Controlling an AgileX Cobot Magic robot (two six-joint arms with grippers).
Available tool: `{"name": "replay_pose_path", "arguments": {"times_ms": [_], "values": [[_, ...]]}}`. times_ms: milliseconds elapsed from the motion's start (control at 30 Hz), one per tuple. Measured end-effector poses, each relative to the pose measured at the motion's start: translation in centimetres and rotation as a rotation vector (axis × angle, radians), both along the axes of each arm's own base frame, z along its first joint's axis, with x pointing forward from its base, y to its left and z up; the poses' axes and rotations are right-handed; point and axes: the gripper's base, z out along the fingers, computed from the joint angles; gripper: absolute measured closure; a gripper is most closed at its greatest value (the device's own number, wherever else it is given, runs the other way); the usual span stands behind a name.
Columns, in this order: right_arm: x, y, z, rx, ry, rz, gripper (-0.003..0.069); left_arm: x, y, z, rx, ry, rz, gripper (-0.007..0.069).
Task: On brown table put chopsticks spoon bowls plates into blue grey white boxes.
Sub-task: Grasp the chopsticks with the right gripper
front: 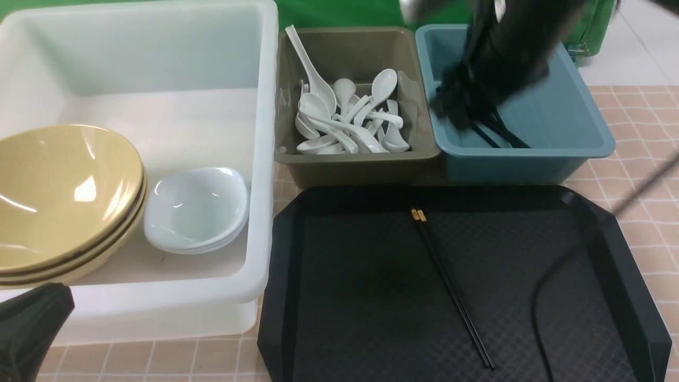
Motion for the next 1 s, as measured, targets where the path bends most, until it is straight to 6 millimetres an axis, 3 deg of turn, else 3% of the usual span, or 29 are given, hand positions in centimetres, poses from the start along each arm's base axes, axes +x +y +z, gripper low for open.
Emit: {"name": "replay_pose_path", "arguments": {"times_ms": [100,233,333,500,767,1000], "values": [[-3.4,0.6,-5.7,-0.009,0.087,0.060,0.0286,-0.7,-0.3,0.4,0.029,-0.078,-0.059,0.0619],[-5.4,0.8,-10.6,-0.006,0.125,0.064,0.0306,-0.9,-0.5,0.6,0.048,-0.107,-0.088,0.0619],[-5.5,1.1,-13.4,0.020,0.121,0.034,0.0326,-0.9,-0.6,0.6,0.054,-0.113,-0.096,0.0619],[-4.5,1.9,-16.3,0.036,0.135,-0.012,0.0373,-0.9,-0.6,0.6,0.053,-0.113,-0.098,0.0619],[-3.8,2.4,-16.7,0.055,0.117,-0.013,0.0532,-0.9,-0.6,0.6,0.055,-0.114,-0.098,0.0619],[-4.0,2.3,-16.0,0.064,0.090,0.015,0.0537,-0.9,-0.6,0.6,0.055,-0.114,-0.098,0.0619]]}}
